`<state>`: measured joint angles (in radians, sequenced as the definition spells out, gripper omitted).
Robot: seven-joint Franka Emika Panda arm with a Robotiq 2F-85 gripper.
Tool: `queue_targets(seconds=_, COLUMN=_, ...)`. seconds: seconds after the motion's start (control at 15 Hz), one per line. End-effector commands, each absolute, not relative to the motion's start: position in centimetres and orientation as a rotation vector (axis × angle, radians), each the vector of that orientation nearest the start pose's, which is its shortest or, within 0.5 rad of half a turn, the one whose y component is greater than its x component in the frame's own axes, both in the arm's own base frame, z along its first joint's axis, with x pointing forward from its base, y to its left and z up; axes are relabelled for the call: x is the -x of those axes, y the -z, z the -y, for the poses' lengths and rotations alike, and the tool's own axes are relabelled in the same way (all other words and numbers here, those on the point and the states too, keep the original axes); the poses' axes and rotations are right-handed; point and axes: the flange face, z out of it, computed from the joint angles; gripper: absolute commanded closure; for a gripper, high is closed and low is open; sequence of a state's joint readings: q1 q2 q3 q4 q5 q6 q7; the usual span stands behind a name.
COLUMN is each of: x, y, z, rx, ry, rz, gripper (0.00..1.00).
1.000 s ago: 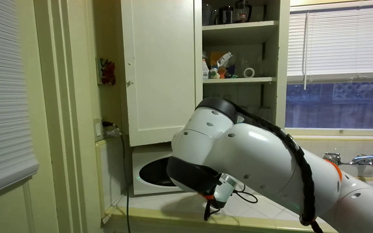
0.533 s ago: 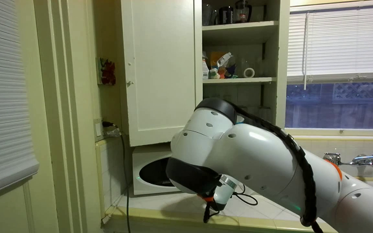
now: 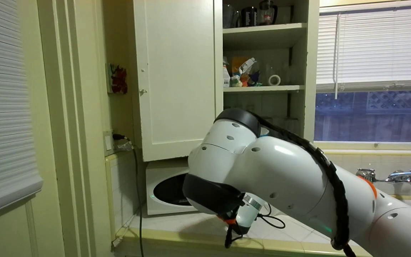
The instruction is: Put the grey mug on the counter.
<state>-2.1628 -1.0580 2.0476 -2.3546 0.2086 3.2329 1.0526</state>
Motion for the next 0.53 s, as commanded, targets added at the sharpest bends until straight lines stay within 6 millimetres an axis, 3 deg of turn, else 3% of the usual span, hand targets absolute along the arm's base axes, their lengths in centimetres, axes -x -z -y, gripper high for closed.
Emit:
queue_targets(seconds=0.0, x=-51.9, y=-17.6, z=10.5, rx=-2.164, ry=-0.992, rz=1.102, gripper=0.0)
queue_targets(seconds=0.2, x=-50.7, y=-19.1, z=9.9, rx=-2.175, ry=-1.056, rz=1.058, gripper=0.0)
queue_targets(seconds=0.47, x=-46.6, y=-21.4, z=9.1, rx=-2.217, ry=-1.14, rz=0.902, gripper=0.0)
